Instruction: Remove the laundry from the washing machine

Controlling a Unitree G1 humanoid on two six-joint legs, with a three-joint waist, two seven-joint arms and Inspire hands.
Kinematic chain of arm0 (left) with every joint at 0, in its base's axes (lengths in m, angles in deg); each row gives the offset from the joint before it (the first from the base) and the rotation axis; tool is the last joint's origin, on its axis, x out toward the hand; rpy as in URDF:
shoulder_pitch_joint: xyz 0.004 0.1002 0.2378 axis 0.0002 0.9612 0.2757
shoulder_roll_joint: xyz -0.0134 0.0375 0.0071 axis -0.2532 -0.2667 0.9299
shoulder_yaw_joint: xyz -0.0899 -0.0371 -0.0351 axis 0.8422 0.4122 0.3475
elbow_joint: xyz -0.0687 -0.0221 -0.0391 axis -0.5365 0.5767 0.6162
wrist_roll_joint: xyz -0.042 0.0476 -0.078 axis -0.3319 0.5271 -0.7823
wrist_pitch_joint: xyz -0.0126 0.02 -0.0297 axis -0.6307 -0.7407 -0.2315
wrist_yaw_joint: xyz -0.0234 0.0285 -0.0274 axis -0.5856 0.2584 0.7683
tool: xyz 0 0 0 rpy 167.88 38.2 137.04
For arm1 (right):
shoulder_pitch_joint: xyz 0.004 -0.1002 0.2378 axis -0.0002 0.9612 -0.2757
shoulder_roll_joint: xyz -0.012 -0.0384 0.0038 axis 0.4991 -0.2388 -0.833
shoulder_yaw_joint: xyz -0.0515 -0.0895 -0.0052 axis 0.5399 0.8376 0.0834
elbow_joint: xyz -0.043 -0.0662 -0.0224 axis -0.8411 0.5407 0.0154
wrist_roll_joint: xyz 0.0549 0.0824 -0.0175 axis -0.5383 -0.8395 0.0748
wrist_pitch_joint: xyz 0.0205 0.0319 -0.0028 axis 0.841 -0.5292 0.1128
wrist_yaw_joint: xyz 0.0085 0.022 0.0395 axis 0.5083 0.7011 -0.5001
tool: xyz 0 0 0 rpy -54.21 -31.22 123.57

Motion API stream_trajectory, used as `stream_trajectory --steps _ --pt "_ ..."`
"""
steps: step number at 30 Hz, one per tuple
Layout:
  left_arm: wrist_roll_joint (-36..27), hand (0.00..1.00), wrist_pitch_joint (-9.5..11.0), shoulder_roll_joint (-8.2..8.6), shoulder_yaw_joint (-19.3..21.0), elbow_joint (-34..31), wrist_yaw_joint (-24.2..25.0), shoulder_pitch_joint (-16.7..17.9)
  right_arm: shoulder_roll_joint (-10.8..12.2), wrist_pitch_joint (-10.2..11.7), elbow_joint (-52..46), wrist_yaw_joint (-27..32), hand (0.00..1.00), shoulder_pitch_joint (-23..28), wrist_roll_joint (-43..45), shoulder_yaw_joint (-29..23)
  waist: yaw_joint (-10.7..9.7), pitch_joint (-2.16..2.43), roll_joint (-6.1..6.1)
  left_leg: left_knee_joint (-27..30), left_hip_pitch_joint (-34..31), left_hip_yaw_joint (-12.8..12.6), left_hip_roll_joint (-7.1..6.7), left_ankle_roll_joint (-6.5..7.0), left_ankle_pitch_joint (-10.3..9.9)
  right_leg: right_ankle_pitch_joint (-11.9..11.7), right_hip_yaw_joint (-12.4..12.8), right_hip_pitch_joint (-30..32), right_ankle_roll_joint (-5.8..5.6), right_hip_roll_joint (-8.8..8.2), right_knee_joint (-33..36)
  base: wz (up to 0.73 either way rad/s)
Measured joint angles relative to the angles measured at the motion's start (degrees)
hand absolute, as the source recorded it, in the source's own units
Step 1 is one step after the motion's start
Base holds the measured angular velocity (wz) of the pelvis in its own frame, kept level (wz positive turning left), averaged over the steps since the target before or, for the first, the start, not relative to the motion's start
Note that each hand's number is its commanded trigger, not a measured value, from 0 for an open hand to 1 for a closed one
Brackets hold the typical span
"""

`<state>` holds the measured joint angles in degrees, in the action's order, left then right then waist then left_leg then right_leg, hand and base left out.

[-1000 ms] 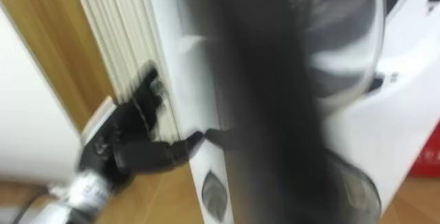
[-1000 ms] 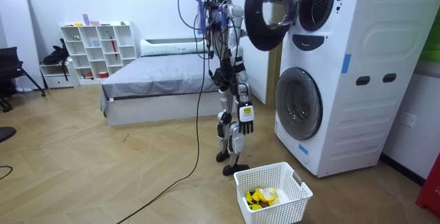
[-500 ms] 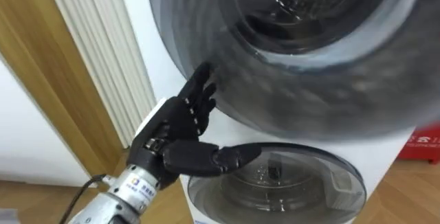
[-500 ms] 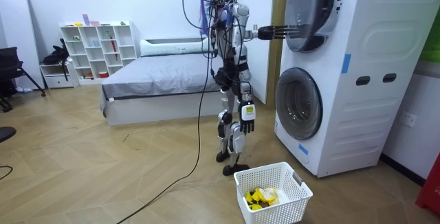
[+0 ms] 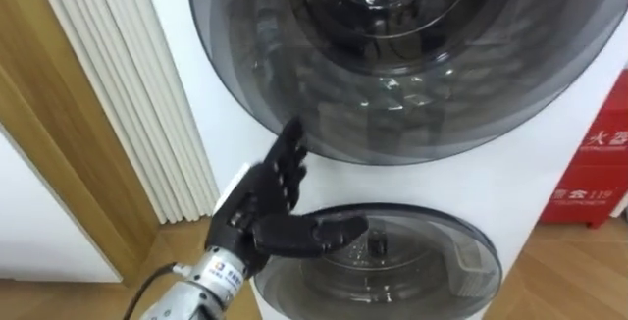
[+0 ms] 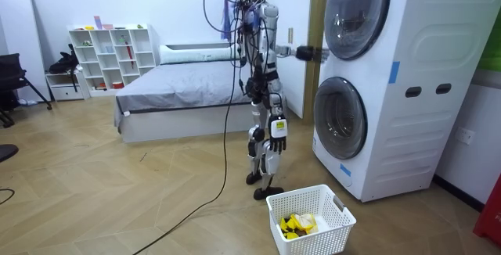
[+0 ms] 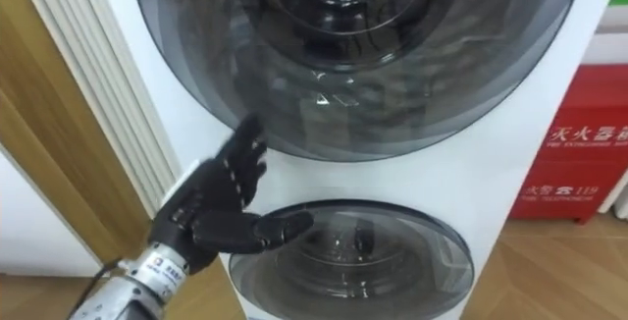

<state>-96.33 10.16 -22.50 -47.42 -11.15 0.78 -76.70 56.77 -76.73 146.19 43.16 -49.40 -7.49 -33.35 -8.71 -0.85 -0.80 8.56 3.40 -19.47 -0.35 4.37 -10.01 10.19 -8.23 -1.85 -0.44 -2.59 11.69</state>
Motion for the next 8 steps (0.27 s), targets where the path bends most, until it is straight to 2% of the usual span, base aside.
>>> stream_trajectory --steps 1,2,4,6,8 --pt "2.0 0.0 -0.6 0.01 -0.2 3.2 -0.2 0.4 0.0 0.0 -0.5 0.0 0.0 0.0 0.1 0.0 0.0 -0.02 0.14 0.0 0.0 -0.2 0.08 -0.09 -0.1 0.0 0.1 0.1 0.03 0.07 0.0 -0.2" --pt "6.7 0.0 -1.7 0.07 -0.3 9.6 -0.6 1.7 0.0 0.2 -1.3 0.0 0.0 0.0 0.5 -0.1 -0.1 0.06 0.45 0.0 0.3 -0.7 0.21 -0.35 0.0 -0.1 0.1 0.1 0.15 0.13 0.0 -0.19" --pt "13.1 0.0 -3.2 0.12 0.1 21.7 -1.7 4.5 0.6 0.5 -1.5 0.2 0.0 -0.2 0.4 -1.3 -0.1 0.53 0.98 0.1 0.4 -0.8 0.54 -0.87 -0.3 0.1 0.2 0.2 0.63 0.49 0.0 -0.13" --pt "16.2 0.0 -3.2 0.05 2.1 28.2 -3.3 6.6 1.1 1.3 -1.5 0.6 0.0 0.0 -0.9 -2.2 0.9 0.48 1.95 0.1 0.4 -0.8 0.89 -1.39 -0.6 0.3 0.3 0.2 0.93 0.8 -0.3 -0.08" --pt "18.5 0.0 -2.6 0.08 5.2 34.3 -5.6 8.6 1.1 2.9 -1.1 0.9 0.0 0.8 -2.5 -2.6 2.2 0.81 2.47 0.1 0.8 -0.4 1.22 -1.93 -0.9 0.2 0.4 -0.5 1.08 1.21 -1.1 -0.11"
